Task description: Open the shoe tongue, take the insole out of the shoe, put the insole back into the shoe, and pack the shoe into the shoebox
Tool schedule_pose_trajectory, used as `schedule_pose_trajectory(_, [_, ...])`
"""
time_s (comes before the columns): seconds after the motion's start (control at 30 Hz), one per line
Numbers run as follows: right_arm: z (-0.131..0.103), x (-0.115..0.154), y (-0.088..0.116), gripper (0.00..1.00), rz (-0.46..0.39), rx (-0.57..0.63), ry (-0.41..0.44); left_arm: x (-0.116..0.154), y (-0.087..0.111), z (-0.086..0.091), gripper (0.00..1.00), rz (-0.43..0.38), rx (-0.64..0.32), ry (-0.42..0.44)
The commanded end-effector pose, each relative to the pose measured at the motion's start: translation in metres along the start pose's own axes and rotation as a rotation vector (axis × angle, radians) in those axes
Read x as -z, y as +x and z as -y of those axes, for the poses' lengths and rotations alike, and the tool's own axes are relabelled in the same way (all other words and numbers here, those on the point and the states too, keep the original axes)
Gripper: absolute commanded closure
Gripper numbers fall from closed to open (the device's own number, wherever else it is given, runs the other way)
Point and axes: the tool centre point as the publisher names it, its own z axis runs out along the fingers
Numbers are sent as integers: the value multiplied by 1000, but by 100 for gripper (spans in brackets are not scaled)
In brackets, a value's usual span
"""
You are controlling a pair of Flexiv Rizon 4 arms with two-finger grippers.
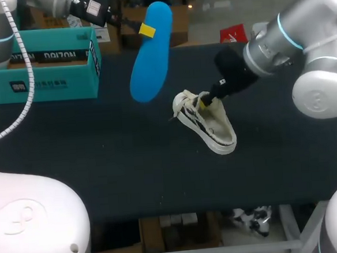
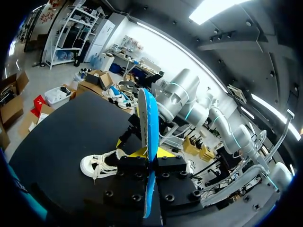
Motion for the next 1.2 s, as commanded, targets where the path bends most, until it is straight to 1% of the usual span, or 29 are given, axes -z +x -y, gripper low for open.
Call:
schedule_pose_trajectory(0.03, [-4,4,-1,0,16,-5,51,0,3,-1,100,9,-4,4])
schedule_pose_trajectory(0.07, [-4,4,-2,0,16,-3,48,0,3,-1,100,9,-6,4])
schedule_pose_trajectory(0.1, [-4,5,-3,0,25,4,70,1,3,-2,100,8,-8,4])
schedule_pose_trajectory(0.23, [-7,8,-9,0,45,6,95,1,5,-1,100,-5,-20,3])
schedule_pose_trajectory(0.33, [-9,11,-12,0,58,5,143,0,10,-1,100,-21,-31,-1])
schedule_pose_trajectory(0.37, [-10,11,-12,0,64,4,166,-1,12,-1,100,-22,-34,-1])
schedule_pose_trajectory(0.43, [-13,8,-16,0,71,13,210,-2,15,-1,100,-57,-41,-6])
schedule_pose_trajectory(0.47, [-13,6,-17,0,80,4,250,-2,16,0,100,-67,-42,-8])
schedule_pose_trajectory(0.53, [-14,1,-21,0,82,0,293,-3,18,0,100,-90,-46,-17])
schedule_pose_trajectory(0.63, [-13,-2,-28,0,90,-7,358,-5,22,1,100,-88,-50,-19])
schedule_pose_trajectory(0.73, [-11,-5,-34,0,93,-11,397,-7,25,0,100,-93,-57,-24])
schedule_pose_trajectory(0.8, [-10,-6,-37,0,100,-13,420,-7,27,-1,100,-96,-60,-25])
schedule_pose_trajectory(0.97, [-1,-11,-41,0,95,4,442,-8,31,-1,100,-106,-65,-33])
schedule_pose_trajectory(1.2, [9,-12,-42,0,91,34,466,-9,35,-3,100,-106,-66,-38])
